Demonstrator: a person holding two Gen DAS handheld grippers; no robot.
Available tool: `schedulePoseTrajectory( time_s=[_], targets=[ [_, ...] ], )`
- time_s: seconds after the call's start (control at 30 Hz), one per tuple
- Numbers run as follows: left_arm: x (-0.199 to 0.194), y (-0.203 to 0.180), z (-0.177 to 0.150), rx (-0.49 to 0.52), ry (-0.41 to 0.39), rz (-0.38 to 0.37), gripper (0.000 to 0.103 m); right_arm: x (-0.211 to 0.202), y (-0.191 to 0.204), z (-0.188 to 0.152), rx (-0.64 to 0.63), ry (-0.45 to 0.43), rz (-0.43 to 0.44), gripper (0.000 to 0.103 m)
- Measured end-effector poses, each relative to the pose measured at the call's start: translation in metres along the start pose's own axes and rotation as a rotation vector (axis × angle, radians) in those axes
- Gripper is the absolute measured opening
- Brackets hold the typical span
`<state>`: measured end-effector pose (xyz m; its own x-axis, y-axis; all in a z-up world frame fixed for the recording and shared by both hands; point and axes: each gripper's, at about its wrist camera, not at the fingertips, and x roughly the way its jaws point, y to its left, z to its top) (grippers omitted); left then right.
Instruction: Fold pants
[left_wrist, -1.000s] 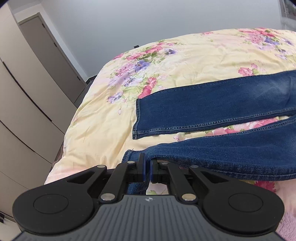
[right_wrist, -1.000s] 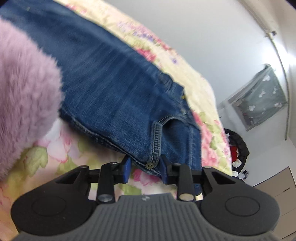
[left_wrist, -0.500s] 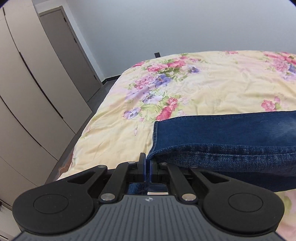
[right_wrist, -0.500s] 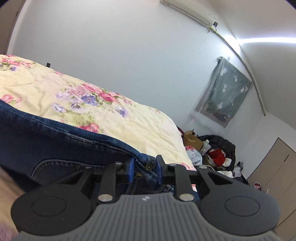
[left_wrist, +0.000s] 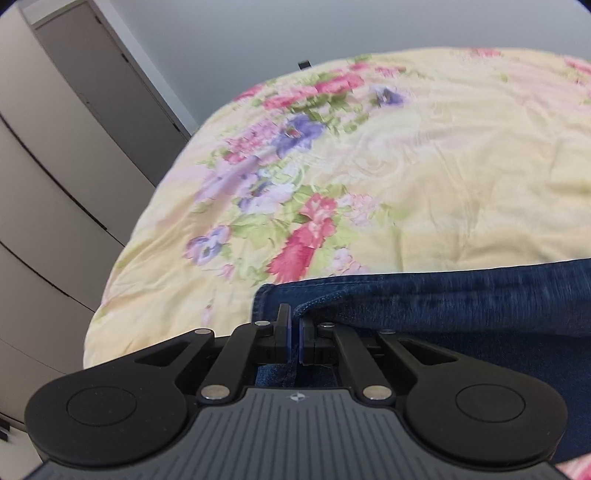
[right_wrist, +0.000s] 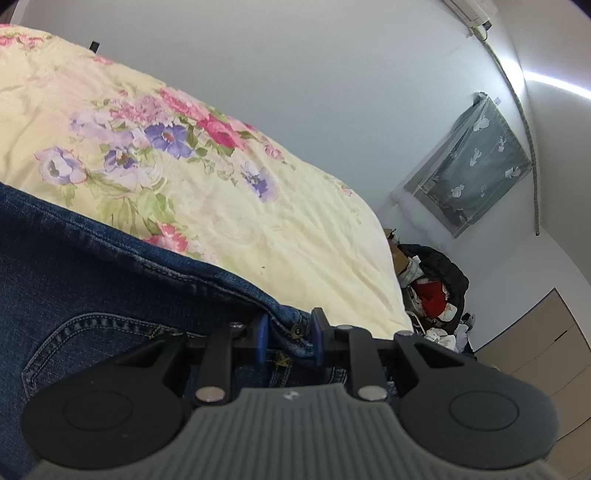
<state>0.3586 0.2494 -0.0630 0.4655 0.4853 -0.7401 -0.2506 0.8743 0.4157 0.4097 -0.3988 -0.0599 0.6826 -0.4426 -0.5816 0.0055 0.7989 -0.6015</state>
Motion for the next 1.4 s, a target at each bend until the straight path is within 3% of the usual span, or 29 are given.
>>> schedulePoseTrajectory(
  time_s=[0.17,0.33,0.47,0.5,0.6,0.67,0.7,0.9,1.0,1.13,1.33,1.4],
  targets=[
    [0.045,-0.018,0.004,0.045,0.057,-0.012,0.004,0.050,0.032,-0.006,-0.035,0.079,0.021,0.018],
    [0.062,-0.018,0.003,0.055,0.064,-0.020,0.020,0.067,0.047,-0.012,-0.051,0.105,0.024,0.018],
    [0.058,0.005,0.004,-0.005,0.015,0.030,0.076,0.068,0.051,-0.012,-0.060,0.111,-0.001,0.022],
    [0.055,0.015,0.005,-0.031,-0.001,0.048,0.079,0.067,0.051,-0.011,-0.058,0.112,-0.011,0.023],
    [0.046,0.050,0.004,-0.150,0.001,0.068,0.079,0.062,0.048,-0.009,-0.051,0.115,-0.045,0.041],
    [0.037,0.077,0.001,-0.251,0.002,0.030,0.079,0.056,0.045,-0.006,-0.040,0.105,-0.068,0.055],
    [0.031,0.091,-0.005,-0.310,0.003,-0.004,0.079,0.051,0.043,-0.005,-0.031,0.098,-0.077,0.057],
    [0.008,0.133,-0.059,-0.552,0.034,-0.240,0.067,0.011,0.035,-0.003,0.037,0.080,-0.068,0.060],
    [0.007,0.143,-0.095,-0.680,0.061,-0.331,0.056,-0.015,0.035,-0.009,0.081,0.091,-0.005,0.060],
    [0.014,0.155,-0.136,-0.908,0.060,-0.471,0.050,-0.049,0.042,-0.024,0.101,0.133,0.091,0.058],
    [0.043,0.154,-0.153,-1.074,0.019,-0.514,0.046,-0.088,0.051,-0.041,0.047,0.121,0.114,0.058],
    [0.050,0.154,-0.154,-1.103,0.002,-0.518,0.038,-0.095,0.052,-0.045,0.040,0.124,0.108,0.058]
  ],
)
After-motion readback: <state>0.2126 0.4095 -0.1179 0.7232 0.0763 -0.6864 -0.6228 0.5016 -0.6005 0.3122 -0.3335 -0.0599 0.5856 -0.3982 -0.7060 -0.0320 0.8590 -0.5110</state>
